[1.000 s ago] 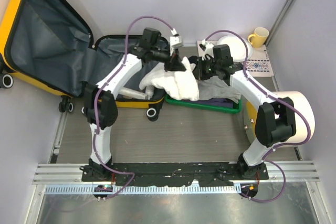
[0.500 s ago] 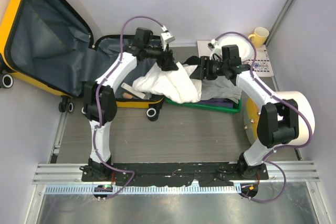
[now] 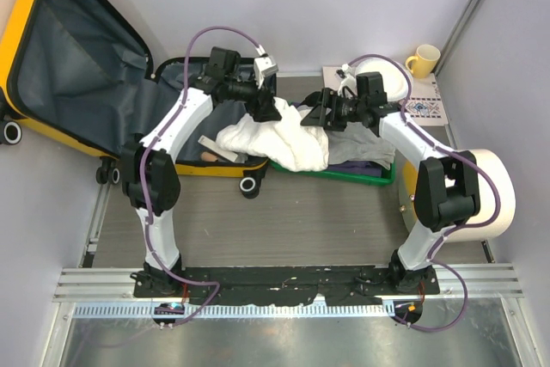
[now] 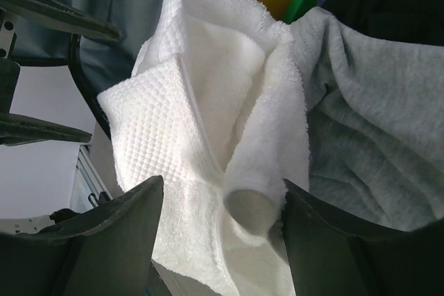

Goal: Open, take out, and arrange the luggage

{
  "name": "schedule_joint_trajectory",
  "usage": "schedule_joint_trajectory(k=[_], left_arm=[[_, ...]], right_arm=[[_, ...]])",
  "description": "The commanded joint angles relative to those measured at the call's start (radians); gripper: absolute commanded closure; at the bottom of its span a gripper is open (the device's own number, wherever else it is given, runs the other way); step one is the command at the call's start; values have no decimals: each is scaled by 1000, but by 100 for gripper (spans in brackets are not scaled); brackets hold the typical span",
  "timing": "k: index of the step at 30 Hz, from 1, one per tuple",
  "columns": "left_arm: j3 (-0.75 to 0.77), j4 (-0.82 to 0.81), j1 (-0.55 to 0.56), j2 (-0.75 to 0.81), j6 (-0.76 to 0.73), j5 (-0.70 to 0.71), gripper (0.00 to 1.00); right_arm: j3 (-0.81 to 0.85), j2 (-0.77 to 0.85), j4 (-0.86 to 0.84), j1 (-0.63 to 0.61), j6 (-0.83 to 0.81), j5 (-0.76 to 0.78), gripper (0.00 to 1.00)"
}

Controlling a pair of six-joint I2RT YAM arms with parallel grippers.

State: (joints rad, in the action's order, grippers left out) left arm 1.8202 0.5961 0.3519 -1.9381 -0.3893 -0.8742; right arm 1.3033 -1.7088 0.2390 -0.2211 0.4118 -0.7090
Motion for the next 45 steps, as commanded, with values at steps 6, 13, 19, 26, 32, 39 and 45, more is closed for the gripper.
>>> schedule_joint_trajectory(k=[6,13,19,26,32,39,45], left_arm=[[100,-4,55,-56,-68,-26,36],[327,234,85,-183,-255,-8,41],[376,281,107,-226,-350,53,35],[419,377,116,-260,-373,26,59],[298,153,122,-180,-277,-31,97],[248,-8,153,-167,-186,-29,98],[148,-330,154,-122,7,-57,97]], right_arm=[[76,-14,-20,-12,-18,-36,28],[54,3,-18,-11,-41,-56,28],[50,8,-17,-1,-57,-61,28],[42,17,-6,-1,-82,-50,27],[34,14,-17,-1,-90,-56,26],[25,21,-75,-4,-67,-106,25],[27,20,-78,-7,-67,-96,25]])
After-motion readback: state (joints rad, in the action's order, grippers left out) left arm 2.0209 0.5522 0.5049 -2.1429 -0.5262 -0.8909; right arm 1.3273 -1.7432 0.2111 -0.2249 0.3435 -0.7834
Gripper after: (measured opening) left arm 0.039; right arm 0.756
